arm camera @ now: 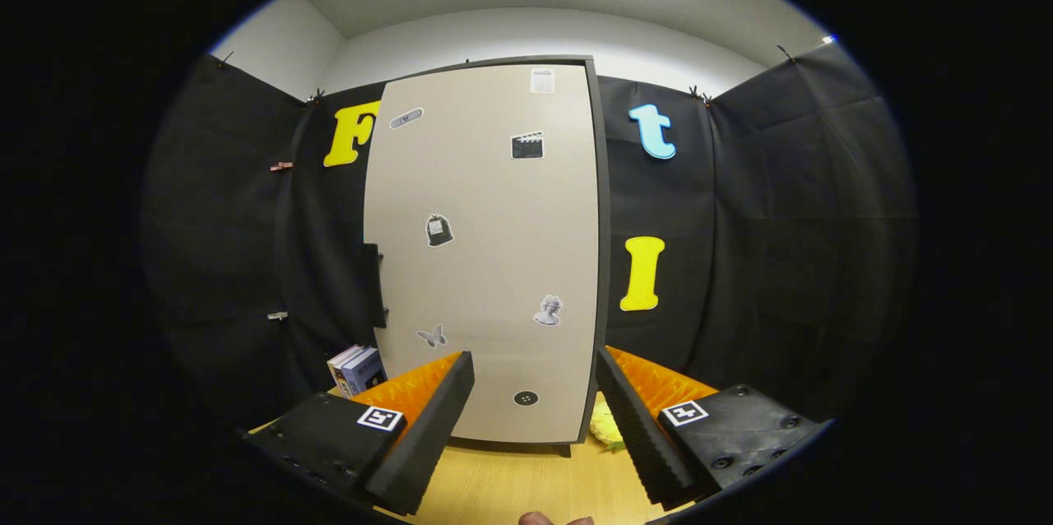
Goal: Open the shoe cabinet door, grab the shoes and put them into the shoe cabinet, then close the shoe cabinet door.
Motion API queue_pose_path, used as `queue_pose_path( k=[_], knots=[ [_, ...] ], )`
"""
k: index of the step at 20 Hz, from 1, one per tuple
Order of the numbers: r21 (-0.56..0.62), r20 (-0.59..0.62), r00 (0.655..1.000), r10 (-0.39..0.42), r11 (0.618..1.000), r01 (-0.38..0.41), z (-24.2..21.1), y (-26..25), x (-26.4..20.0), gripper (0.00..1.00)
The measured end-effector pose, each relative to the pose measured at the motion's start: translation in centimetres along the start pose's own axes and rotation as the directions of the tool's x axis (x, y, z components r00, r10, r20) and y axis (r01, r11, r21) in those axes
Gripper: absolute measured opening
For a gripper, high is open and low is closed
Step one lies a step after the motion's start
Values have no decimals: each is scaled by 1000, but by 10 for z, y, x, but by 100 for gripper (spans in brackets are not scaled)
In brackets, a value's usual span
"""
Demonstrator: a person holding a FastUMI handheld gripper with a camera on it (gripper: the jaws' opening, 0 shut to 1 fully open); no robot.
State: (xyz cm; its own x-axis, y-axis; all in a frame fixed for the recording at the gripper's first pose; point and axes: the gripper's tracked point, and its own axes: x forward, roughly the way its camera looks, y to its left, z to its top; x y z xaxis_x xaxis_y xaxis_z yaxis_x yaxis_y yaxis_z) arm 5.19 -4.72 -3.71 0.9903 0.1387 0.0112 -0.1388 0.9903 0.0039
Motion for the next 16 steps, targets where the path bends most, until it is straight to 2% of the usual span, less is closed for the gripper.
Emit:
queue_pose_path(
  k=[2,10,16],
  knots=[
    [9,1,1000,-4,1000,4,-4,-7,2,98],
    [11,34,992,-118,993,117,3,-25,3,98],
    [-5,39,996,-83,997,83,8,-16,-3,98]
  ],
)
